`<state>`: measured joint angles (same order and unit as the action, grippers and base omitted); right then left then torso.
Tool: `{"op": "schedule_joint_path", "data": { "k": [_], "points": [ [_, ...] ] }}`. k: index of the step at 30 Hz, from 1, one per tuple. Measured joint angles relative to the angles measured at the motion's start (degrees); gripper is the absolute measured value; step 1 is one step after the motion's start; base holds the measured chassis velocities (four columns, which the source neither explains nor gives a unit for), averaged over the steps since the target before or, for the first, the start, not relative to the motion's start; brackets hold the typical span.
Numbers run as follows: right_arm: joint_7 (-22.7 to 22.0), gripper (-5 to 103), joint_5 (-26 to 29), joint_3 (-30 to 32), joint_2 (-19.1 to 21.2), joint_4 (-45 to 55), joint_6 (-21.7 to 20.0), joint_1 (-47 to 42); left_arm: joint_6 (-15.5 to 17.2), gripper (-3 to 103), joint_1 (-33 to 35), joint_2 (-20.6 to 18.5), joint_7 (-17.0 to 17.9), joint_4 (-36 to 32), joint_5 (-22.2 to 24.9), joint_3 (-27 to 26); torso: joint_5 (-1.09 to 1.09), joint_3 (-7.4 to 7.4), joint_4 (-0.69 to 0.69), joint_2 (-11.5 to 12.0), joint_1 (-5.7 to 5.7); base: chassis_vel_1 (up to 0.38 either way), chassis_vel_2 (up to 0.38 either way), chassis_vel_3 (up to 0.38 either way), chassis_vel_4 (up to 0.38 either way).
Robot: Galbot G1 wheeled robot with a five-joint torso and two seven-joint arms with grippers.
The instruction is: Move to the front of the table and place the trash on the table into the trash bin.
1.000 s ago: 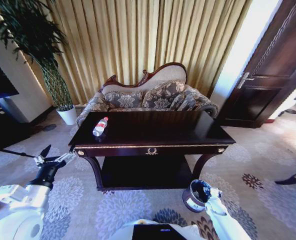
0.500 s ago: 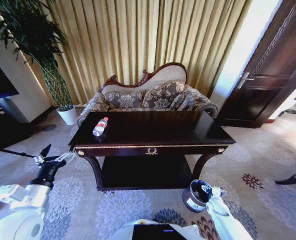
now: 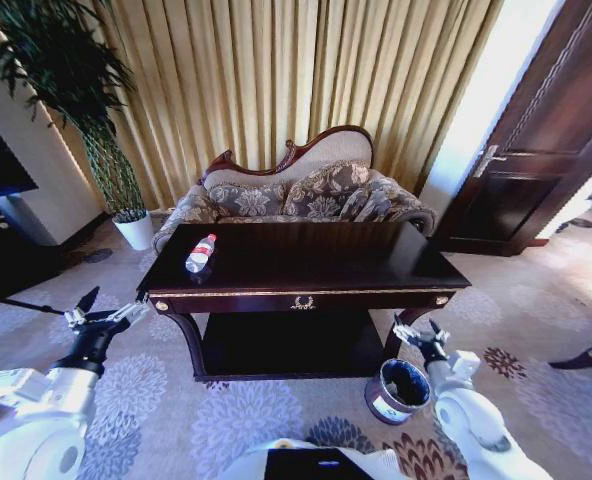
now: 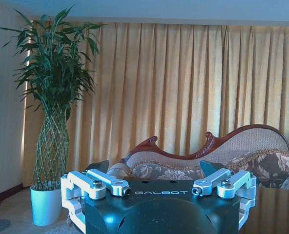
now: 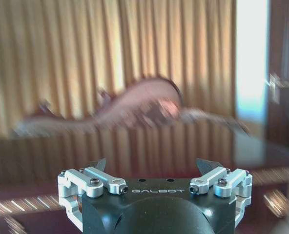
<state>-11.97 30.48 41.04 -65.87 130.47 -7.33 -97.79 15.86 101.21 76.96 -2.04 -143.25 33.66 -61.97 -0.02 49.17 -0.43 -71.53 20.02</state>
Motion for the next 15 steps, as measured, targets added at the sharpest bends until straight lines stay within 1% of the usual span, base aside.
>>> {"op": "schedule_joint_path", "data": {
  "k": [2, 3, 4, 6, 8, 9, 11, 15],
  "points": [
    [-0.05, 100, -1.99, -1.02, -0.42, 4.23, -0.77, -0.15, -0.20, 100, 0.16, 0.03, 0.03, 0.00, 0.00, -0.05, 0.00, 0.00, 0.01, 0.00, 0.00, 0.000, 0.000, 0.000, 0.000],
    [-0.12, 100, -4.47, -1.61, -0.60, 6.08, -1.79, -0.30, -0.25, 100, 0.30, 0.07, 0.05, 0.00, 0.00, -0.23, 0.00, 0.00, 0.01, 0.00, 0.00, 0.000, 0.000, 0.000, 0.000],
    [-0.12, 100, -4.47, -1.61, -0.60, 6.08, -1.79, -0.30, -0.25, 100, 0.30, 0.07, 0.05, 0.00, 0.00, -0.23, 0.00, 0.00, 0.01, 0.00, 0.00, 0.000, 0.000, 0.000, 0.000],
    [-0.13, 100, -8.39, -2.36, -0.58, 8.09, -3.34, -0.46, -0.32, 100, 0.64, 0.14, 0.08, 0.00, 0.00, -0.83, 0.00, 0.00, 0.00, 0.00, 0.00, 0.000, 0.000, 0.000, 0.000],
    [-0.20, 100, -8.56, -2.75, -0.35, 8.91, -4.66, -0.22, -0.34, 100, 0.85, 0.03, 0.10, 0.00, 0.07, -1.27, 0.01, 0.00, 0.00, 0.00, 0.00, 0.000, 0.000, 0.000, 0.000],
    [-0.20, 100, -8.56, -2.75, -0.35, 8.91, -4.66, -0.22, -0.34, 100, 0.85, 0.03, 0.10, 0.00, 0.07, -1.27, 0.01, 0.00, 0.00, 0.00, 0.00, 0.000, 0.000, 0.000, 0.000],
    [-0.26, 100, -7.50, -2.89, -0.07, 9.00, -5.54, 0.28, -0.36, 100, 0.83, -0.15, 0.10, 0.00, 0.26, -1.50, 0.01, 0.00, 0.01, 0.00, 0.00, 0.000, 0.000, 0.000, 0.000],
    [-0.25, 100, -6.17, -3.27, 0.37, 9.06, -5.83, 0.43, -0.10, 100, 0.57, -0.47, 0.11, 0.00, 0.92, -1.71, 0.02, 0.01, 0.00, 0.00, 0.01, 0.000, 0.000, 0.000, 0.000]
  ]
}}
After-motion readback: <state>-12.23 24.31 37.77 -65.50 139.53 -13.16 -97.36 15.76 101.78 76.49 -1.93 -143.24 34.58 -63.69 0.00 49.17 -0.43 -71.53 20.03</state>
